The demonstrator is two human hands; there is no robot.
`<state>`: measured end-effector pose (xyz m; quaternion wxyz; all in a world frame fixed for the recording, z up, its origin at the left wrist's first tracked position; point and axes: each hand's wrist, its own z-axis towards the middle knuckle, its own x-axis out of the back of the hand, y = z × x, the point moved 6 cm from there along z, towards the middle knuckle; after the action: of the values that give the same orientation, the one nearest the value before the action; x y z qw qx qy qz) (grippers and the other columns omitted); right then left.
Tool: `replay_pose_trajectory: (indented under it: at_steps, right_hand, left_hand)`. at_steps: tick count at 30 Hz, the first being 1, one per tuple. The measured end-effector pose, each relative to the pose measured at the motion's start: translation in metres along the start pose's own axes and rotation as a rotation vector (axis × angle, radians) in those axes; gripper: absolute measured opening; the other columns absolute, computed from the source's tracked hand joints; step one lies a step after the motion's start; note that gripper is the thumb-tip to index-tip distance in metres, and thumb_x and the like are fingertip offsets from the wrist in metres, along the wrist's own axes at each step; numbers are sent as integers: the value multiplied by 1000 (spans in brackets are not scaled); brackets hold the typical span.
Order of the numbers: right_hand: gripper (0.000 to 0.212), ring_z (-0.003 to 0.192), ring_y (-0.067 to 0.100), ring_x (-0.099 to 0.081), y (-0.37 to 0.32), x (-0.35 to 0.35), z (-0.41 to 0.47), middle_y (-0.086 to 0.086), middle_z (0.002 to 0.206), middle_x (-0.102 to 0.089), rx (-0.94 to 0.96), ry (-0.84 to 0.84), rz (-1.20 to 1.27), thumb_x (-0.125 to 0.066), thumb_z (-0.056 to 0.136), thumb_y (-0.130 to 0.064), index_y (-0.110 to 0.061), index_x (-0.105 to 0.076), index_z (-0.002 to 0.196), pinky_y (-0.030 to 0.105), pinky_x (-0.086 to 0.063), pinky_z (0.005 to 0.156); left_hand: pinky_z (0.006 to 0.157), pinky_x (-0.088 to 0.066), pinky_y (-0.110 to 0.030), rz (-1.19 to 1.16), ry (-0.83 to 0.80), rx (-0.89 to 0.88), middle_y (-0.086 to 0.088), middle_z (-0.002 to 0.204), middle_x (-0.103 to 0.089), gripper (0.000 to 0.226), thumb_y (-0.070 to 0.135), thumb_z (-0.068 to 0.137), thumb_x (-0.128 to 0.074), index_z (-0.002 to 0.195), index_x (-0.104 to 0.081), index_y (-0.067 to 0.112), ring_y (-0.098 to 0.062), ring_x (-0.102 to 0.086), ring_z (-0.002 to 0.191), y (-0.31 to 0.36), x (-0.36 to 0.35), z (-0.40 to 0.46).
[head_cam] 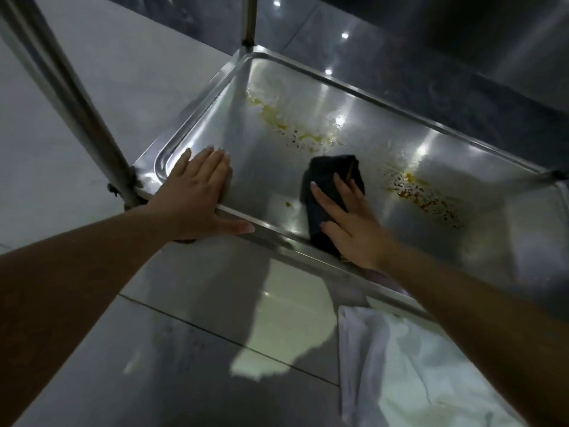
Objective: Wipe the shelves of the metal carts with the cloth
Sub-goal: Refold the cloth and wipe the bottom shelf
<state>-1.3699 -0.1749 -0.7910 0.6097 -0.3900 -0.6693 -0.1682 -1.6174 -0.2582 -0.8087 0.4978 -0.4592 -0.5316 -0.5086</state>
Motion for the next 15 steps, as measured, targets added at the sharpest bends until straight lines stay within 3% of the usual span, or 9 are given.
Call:
replay_pose_trajectory:
  at_steps: [3,6,12,15]
  right_hand:
    - [56,145,30,17,-60,-7,46,-1,161,12,158,6,-53,-32,100,-43,-48,-2,148,50,2,118]
    - [53,146,25,17,-95,-12,82,-6,161,12,129,49,-35,-27,100,-47,-50,-3,147,51,4,117]
    - [56,147,23,14,-67,-3,77,-4,161,11,51,68,-38,-30,98,-40,-44,-9,149,52,-3,118]
    - [59,146,22,17,-50,-3,38,-4,160,15,47,-21,-29,-22,93,-43,-43,-2,148,51,-3,118]
  left_hand:
    - [117,14,-46,13,0,89,-11,161,2,144,104,47,-5,152,1,6,-21,13,148,-5,0,-2]
    - [117,12,-51,-9,-64,163,-13,160,11,149,106,41,-4,151,7,5,-24,19,146,-6,-5,-1]
    - [114,15,-45,-114,-219,192,-12,158,21,154,107,35,-10,149,16,7,-24,25,144,-11,-11,5]
    - [112,19,-47,-111,-260,194,-13,157,26,156,108,34,-11,147,20,5,-25,30,142,-11,-13,7]
